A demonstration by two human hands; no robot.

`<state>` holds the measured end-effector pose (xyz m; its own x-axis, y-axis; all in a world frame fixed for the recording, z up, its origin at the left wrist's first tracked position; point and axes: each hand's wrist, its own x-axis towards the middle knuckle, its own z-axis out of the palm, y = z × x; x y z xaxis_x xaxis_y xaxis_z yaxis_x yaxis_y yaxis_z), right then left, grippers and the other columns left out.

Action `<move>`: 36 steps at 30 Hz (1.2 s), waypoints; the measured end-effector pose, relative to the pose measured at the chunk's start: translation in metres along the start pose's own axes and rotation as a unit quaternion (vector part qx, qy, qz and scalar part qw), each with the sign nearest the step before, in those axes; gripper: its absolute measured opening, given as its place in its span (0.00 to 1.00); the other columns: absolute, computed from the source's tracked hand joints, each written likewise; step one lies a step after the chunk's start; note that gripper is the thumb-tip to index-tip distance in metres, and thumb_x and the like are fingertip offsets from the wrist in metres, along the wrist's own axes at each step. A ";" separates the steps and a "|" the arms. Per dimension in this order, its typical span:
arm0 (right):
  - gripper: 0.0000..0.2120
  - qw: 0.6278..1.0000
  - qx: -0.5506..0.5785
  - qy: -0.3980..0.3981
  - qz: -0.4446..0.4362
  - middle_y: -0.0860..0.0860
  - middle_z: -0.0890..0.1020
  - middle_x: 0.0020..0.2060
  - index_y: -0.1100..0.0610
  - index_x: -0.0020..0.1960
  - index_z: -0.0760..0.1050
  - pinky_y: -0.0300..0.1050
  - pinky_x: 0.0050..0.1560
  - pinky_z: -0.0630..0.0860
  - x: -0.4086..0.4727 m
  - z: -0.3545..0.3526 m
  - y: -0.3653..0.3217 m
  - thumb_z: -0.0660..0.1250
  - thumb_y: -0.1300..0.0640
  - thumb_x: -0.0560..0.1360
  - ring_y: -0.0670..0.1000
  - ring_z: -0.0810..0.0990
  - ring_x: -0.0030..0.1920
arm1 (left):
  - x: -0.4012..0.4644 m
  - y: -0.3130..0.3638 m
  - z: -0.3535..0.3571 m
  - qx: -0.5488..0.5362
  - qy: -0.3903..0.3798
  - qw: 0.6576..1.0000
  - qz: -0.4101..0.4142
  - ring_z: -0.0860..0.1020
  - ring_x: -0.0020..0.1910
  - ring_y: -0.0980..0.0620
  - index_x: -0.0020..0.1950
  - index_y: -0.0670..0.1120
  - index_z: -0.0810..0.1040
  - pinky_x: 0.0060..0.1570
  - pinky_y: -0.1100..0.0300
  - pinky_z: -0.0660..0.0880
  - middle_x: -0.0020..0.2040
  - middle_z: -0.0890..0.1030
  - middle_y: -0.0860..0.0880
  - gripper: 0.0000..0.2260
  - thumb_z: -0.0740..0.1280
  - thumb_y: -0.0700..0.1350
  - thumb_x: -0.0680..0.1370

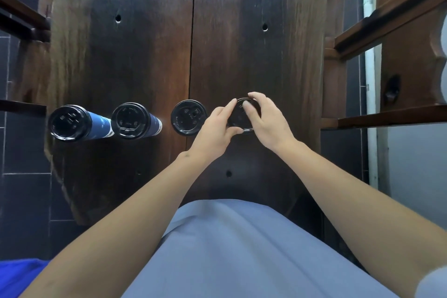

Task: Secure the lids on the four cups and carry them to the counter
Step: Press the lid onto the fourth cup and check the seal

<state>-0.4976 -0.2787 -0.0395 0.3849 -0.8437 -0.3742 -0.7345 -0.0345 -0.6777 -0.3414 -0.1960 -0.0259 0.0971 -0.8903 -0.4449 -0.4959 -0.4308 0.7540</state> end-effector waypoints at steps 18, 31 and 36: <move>0.45 0.968 -0.084 -0.170 -0.164 0.41 0.76 0.65 0.45 0.78 0.61 0.30 0.60 0.66 -0.002 -0.039 0.008 0.81 0.46 0.67 0.34 0.66 0.60 | 0.008 0.017 -0.027 0.120 -0.074 0.987 0.074 0.71 0.74 0.47 0.83 0.52 0.60 0.72 0.52 0.73 0.79 0.65 0.51 0.45 0.82 0.47 0.73; 0.45 0.981 0.026 -0.118 -0.154 0.24 0.70 0.63 0.31 0.73 0.60 0.34 0.65 0.67 -0.060 -0.063 -0.016 0.80 0.35 0.63 0.34 0.70 0.68 | -0.052 0.047 -0.061 0.163 -0.077 0.965 0.189 0.74 0.66 0.49 0.84 0.63 0.59 0.61 0.68 0.74 0.69 0.69 0.50 0.45 0.81 0.49 0.74; 0.41 0.985 0.023 -0.069 -0.155 0.22 0.68 0.65 0.35 0.73 0.66 0.39 0.67 0.66 -0.093 -0.066 -0.016 0.79 0.35 0.63 0.33 0.68 0.68 | -0.086 0.037 -0.065 0.087 -0.030 0.977 0.191 0.72 0.67 0.51 0.78 0.58 0.72 0.62 0.56 0.81 0.66 0.70 0.53 0.36 0.76 0.52 0.70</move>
<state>-0.5580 -0.2350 0.0477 0.6607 -0.7159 -0.2258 -0.5459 -0.2518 -0.7991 -0.3116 -0.1450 0.0716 -0.1730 -0.9687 -0.1781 -0.6262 -0.0314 0.7790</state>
